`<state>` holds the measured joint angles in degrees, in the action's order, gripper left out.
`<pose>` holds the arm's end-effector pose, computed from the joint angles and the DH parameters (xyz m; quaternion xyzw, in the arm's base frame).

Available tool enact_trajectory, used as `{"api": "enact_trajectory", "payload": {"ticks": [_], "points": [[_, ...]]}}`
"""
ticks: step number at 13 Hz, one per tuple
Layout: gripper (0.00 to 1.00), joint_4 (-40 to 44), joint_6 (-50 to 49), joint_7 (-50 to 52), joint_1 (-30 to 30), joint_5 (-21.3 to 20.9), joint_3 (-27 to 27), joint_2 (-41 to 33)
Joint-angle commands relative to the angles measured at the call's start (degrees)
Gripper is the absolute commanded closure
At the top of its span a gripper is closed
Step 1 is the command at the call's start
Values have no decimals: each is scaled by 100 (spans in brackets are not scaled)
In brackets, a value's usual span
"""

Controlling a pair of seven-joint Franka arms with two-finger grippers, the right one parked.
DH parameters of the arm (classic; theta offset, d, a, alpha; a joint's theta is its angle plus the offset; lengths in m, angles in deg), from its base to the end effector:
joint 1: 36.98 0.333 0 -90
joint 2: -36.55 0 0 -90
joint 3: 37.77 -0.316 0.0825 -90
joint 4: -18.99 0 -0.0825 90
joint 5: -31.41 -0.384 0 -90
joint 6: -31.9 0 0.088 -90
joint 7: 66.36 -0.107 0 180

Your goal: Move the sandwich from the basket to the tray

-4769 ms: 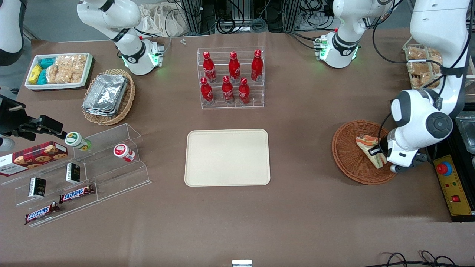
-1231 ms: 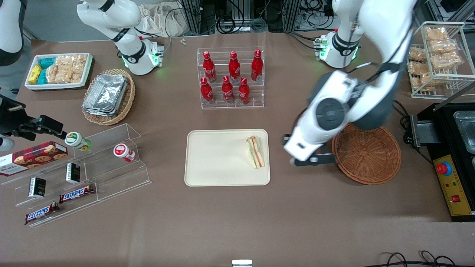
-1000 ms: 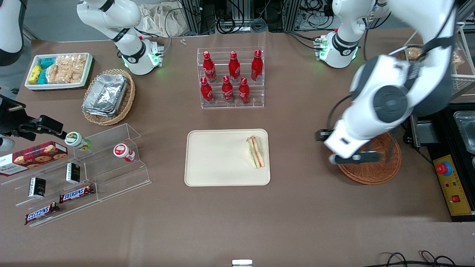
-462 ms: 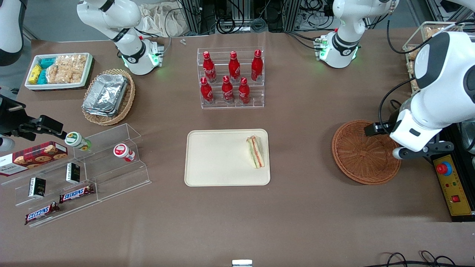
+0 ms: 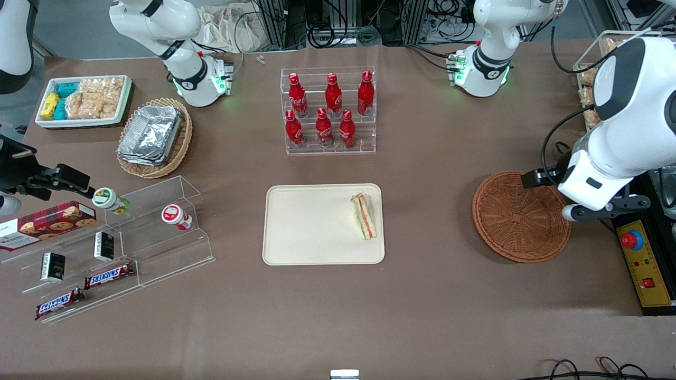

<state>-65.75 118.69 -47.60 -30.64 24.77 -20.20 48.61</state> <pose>0.5981 -0.0879 0.5459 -0.9942 -0.0645 0.0728 0.0466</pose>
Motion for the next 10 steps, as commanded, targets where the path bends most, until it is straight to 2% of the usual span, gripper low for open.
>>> {"api": "enact_trajectory", "payload": {"ticks": [1,2,4,5,6,8,10], "points": [[0,-7,-74,-432,139,-66,2,-160],[0,-7,-74,-504,123,-14,-68,-195],[0,-16,48,-687,-358,92,-777,-221],[0,-16,75,-759,-526,275,-1111,-222],[0,-16,101,-872,-528,390,-1193,-239],[0,10,102,-1128,-537,356,-1237,-204],[0,438,84,-1154,-554,338,-1255,67]]}}
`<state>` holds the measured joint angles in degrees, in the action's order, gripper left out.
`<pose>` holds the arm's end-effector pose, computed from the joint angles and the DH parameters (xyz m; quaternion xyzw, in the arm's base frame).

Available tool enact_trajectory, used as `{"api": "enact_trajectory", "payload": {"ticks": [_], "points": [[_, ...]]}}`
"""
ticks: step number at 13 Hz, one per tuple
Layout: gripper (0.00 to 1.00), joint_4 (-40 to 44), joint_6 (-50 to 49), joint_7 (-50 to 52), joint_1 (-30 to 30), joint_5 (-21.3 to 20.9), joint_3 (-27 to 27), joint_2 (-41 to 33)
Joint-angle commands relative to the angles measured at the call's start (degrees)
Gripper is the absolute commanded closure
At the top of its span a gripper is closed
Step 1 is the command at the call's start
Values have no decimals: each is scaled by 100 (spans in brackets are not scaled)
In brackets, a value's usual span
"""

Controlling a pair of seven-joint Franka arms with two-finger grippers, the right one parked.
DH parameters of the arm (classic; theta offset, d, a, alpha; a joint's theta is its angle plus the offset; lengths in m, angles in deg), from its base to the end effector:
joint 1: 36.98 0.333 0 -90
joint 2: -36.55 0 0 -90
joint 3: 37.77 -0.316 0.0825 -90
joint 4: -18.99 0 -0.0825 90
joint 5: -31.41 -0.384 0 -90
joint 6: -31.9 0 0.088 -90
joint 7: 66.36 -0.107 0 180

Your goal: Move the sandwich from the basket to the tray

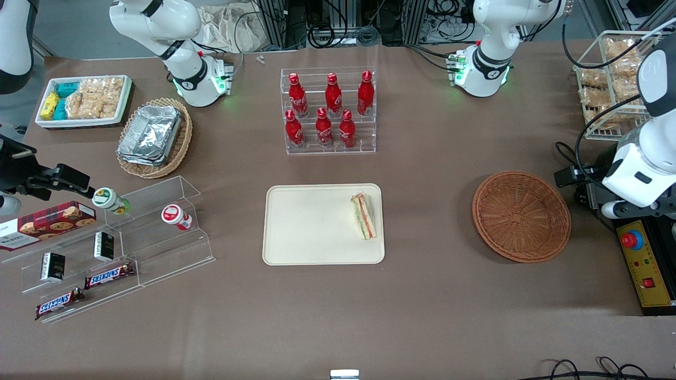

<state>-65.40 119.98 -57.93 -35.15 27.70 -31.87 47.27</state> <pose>0.6031 -0.0304 0.5598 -0.9972 -0.0374 0.0580 0.0292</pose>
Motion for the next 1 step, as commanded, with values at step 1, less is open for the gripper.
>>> {"api": "enact_trajectory", "payload": {"ticks": [1], "points": [[0,554,-97,-130,-103,37,-89,262]]}}
